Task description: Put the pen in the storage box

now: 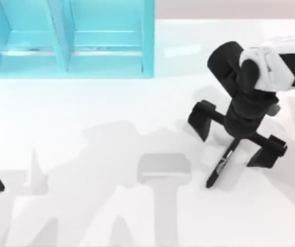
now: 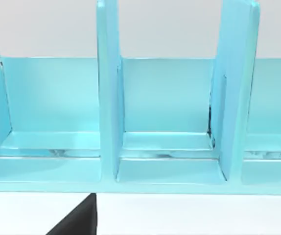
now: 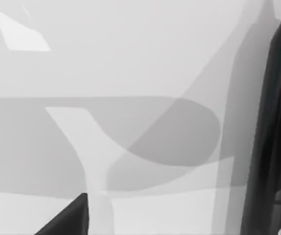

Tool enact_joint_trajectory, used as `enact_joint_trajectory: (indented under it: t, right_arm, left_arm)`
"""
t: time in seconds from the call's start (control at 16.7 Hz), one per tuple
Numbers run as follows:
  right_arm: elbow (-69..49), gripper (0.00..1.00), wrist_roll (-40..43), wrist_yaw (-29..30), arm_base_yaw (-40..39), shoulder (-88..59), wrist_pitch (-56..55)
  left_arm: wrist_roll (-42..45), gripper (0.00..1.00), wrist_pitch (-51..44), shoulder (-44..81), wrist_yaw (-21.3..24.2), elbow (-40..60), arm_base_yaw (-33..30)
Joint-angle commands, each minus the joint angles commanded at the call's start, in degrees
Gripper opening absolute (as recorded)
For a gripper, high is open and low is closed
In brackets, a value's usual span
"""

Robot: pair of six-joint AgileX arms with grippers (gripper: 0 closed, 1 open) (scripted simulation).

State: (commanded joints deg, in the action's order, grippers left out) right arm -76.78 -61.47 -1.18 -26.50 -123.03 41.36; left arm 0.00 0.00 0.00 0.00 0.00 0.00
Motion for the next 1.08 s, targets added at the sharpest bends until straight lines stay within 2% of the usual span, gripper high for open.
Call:
enact_joint_trajectory:
  t: [0.72,1.08]
  right_arm:
    - [0.00,0.02,0.00,0.00,0.00,0.00,0.00]
    - [0.00,0.00,0.00,0.00,0.00,0.00,0.00]
  left_arm:
    - [0.00,1.00,0.00,0.00,0.00,0.00,0.00]
    - [0.00,1.00,0.00,0.00,0.00,0.00,0.00]
